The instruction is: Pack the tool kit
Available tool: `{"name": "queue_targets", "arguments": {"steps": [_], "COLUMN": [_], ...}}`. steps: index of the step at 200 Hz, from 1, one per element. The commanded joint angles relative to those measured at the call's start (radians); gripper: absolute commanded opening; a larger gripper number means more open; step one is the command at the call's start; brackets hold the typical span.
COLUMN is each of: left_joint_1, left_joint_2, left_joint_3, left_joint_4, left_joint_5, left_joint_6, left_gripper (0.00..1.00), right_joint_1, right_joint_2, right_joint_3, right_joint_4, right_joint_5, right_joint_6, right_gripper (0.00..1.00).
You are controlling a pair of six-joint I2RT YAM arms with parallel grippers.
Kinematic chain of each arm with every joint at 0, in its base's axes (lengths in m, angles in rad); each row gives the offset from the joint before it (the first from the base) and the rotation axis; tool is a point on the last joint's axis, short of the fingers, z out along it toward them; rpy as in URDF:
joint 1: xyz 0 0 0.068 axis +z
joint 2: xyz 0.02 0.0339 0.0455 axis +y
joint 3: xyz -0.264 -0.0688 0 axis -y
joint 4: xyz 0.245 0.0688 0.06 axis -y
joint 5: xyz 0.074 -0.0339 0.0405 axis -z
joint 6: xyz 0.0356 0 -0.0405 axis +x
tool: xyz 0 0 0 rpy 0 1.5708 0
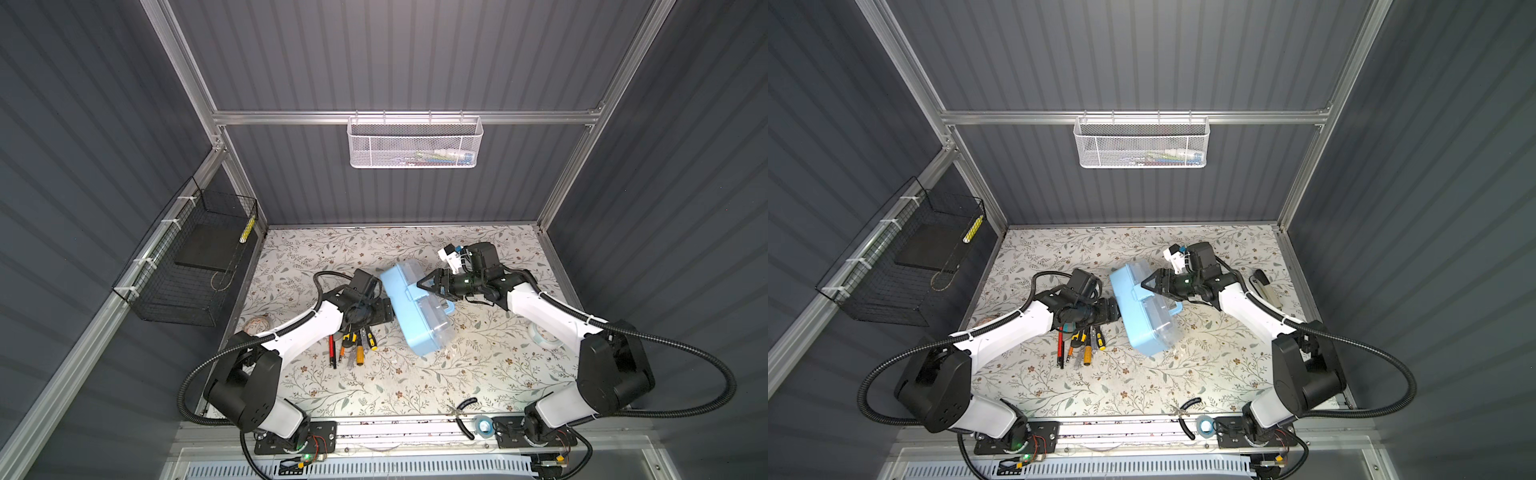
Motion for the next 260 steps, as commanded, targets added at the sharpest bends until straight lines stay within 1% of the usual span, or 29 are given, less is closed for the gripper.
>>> {"name": "queue_targets", "arguments": {"steps": [1,23,68,98,127,159,182,213,236,260], "left_joint_1": [-0.012,-0.012,-0.011,-0.011,-0.010,-0.007,0.000,0.032,0.069,0.077], "left_joint_2": [0.033,0.037,0.023,0.034,0.038,0.023,0.008,-0.021,-0.064,-0.118], "left_joint_3": [0.036,0.022,0.026,0.047,0.068,0.087,0.109,0.121,0.135,0.151], "left_joint_4": [0.103,0.115,0.100,0.085,0.057,0.028,-0.023,-0.077,-0.122,-0.146], "left_joint_5": [0.057,0.064,0.047,0.051,0.041,0.017,-0.018,-0.045,-0.069,-0.094], "left_joint_6": [0.041,0.038,0.050,0.056,0.065,0.077,0.096,0.111,0.127,0.132], "left_gripper": [0.88,0.88,0.89,0.89,0.89,0.89,0.90,0.90,0.90,0.90], "right_joint_1": [0.068,0.068,0.039,-0.018,-0.056,-0.069,-0.070,-0.070,-0.072,-0.071], "right_joint_2": [0.002,0.004,-0.054,-0.111,-0.123,-0.101,-0.081,-0.079,-0.079,-0.072], "right_joint_3": [0.019,0.010,0.007,-0.011,-0.009,-0.015,-0.019,-0.009,0.003,0.008], "right_joint_4": [-0.079,-0.085,-0.113,-0.118,-0.152,-0.144,-0.123,-0.123,-0.133,-0.136], "right_joint_5": [-0.043,-0.025,0.026,0.041,0.031,0.012,-0.002,0.006,0.007,0.005], "right_joint_6": [-0.022,-0.026,-0.039,-0.040,-0.066,-0.067,-0.055,-0.054,-0.053,-0.054], "right_gripper": [0.71,0.71,0.71,0.71,0.71,0.71,0.71,0.71,0.71,0.71]}}
